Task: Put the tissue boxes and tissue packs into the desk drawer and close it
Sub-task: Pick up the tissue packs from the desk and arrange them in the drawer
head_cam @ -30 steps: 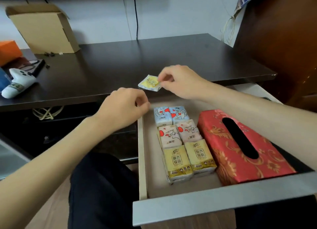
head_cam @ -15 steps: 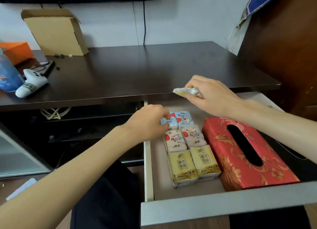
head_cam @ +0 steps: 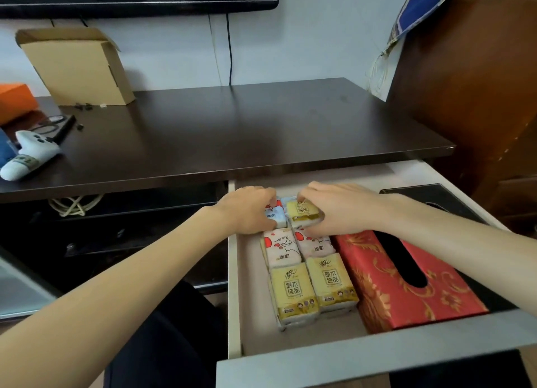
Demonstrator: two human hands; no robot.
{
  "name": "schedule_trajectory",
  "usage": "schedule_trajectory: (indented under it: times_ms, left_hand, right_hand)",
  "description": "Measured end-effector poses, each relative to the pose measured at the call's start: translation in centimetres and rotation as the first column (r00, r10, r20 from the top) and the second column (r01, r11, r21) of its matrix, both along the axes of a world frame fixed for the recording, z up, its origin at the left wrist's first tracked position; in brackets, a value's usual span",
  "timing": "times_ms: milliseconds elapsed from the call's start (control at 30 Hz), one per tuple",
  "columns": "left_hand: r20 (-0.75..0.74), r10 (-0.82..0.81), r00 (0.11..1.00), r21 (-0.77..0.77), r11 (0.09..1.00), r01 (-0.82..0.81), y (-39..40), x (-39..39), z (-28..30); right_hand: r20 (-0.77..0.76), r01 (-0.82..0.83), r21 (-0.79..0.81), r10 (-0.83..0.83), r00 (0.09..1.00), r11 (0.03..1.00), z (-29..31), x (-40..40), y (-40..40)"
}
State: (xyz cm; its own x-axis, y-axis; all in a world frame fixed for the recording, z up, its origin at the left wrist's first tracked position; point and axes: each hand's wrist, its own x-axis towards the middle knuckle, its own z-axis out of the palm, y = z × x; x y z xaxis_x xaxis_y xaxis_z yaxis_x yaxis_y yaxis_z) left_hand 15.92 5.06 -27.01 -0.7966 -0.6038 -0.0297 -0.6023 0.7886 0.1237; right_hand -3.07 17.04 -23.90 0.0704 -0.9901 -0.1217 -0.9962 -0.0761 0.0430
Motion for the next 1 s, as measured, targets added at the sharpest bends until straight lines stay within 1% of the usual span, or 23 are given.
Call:
schedule_trajectory:
  times_ms: [167,267,367,500,667,767,867,1000]
  left_hand:
    - [-0.033,-0.016,0.999,0.03,0.999,0.017,0.0,0.4,0.4]
    - [-0.04,-0.017,0.999,0.045,0.999,0.019,0.1,0.6,0.5]
    - [-0.059,-0.014,0.998,0.055,0.998,0.017,0.3,0.6,0.4]
    - [-0.061,-0.006,0.998,0.049,0.999,0.009,0.5,0.5,0.3]
    - [-0.071,-0.006,0.997,0.051,0.999,0.01,0.8,0.5,0.7]
    - [-0.139,0.024,0.99,0.086,0.996,-0.012,2.1,0.5,1.8]
    - [-0.234,0.049,0.971,0.089,0.996,-0.029,4.7,1.1,3.1]
    - [-0.362,0.028,0.932,0.12,0.993,0.017,10.0,3.7,4.9]
  right_hand:
    - [0.122,-0.018,0.018,0.016,0.992,1.0,0.0,-1.1,-1.1]
    - [0.181,0.02,-0.005,-0.019,0.983,1.0,0.0,-1.1,-1.7]
    - [0.202,0.059,-0.03,-0.052,0.978,0.998,0.1,-1.4,-2.1]
    - [0.244,0.074,0.014,-0.075,0.967,0.997,-0.1,-1.7,-2.2]
    - [0.274,0.088,0.002,-0.085,0.958,0.996,0.2,-2.0,-1.3]
    - [0.296,0.085,-0.021,-0.075,0.952,0.996,1.0,-2.2,0.5]
    - [0.315,0.073,-0.074,-0.046,0.948,0.995,2.2,-2.1,3.6]
    - [0.393,0.07,-0.087,-0.03,0.919,0.994,3.3,-2.1,9.6]
